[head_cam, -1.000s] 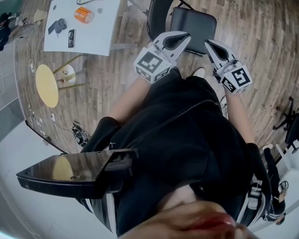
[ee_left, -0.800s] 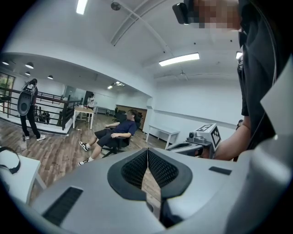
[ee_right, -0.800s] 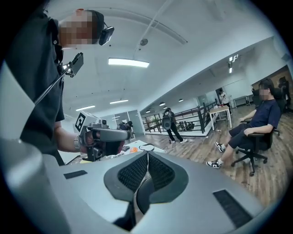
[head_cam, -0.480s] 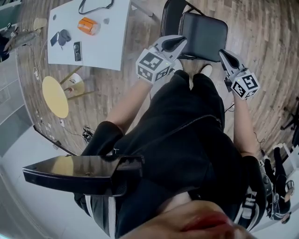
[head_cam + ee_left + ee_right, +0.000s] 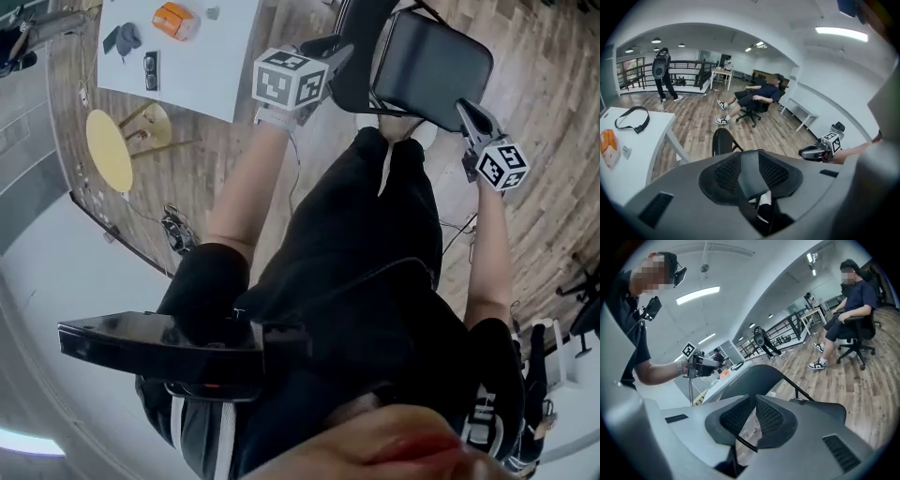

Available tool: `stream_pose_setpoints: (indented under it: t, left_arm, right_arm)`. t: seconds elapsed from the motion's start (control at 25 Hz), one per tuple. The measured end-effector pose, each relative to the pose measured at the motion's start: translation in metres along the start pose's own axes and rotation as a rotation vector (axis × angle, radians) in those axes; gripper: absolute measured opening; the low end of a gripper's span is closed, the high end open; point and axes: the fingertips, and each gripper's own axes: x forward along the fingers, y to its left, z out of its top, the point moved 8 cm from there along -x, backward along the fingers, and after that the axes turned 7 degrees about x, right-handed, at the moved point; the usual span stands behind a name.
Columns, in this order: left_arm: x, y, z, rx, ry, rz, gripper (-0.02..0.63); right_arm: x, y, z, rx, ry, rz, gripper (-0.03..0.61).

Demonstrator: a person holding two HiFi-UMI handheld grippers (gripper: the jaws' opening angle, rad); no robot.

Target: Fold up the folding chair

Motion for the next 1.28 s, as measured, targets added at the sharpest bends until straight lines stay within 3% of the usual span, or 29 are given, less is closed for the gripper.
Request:
stream_pose_setpoints:
  t: [0.16,0.36,0.56,0.76,0.88,1.04,1.28]
  left_arm:
    - [0.036,0.036,-0.017,-0.076,0.112,0.031,0.181]
    - [0.072,0.074,-0.041,-0.153,0.186,0.063,0.226]
    - [0.095,0.084,-0.059,-0.185,0.243,0.037,0.227]
    - [0.111,0.089,-0.063,-0.185,0.285,0.052,0.225]
    - [0.119,0.086,-0.067,-0.182,0.319,0.044,0.225]
    - [0.127,0.079,-0.072,-0.181,0.352,0.033,0.214]
    - [0.130,0.078,-0.070,-0.166,0.372,-0.020,0.118]
  right_arm:
    - [0.012,-0.074,-0.042,0.110,0.077,-0.019,0.086]
    - [0.019,-0.168,-0.097,0.249,0.112,-0.084,0.154]
    - [0.009,-0.237,-0.151,0.422,0.078,-0.152,0.215]
    - [0.017,-0.293,-0.179,0.547,0.005,-0.126,0.246]
    - [0.015,-0.320,-0.201,0.628,0.052,-0.148,0.266]
    - [0.021,-0.353,-0.215,0.664,0.157,-0.108,0.287]
    - [0.029,-0.383,-0.226,0.721,0.232,-0.078,0.302]
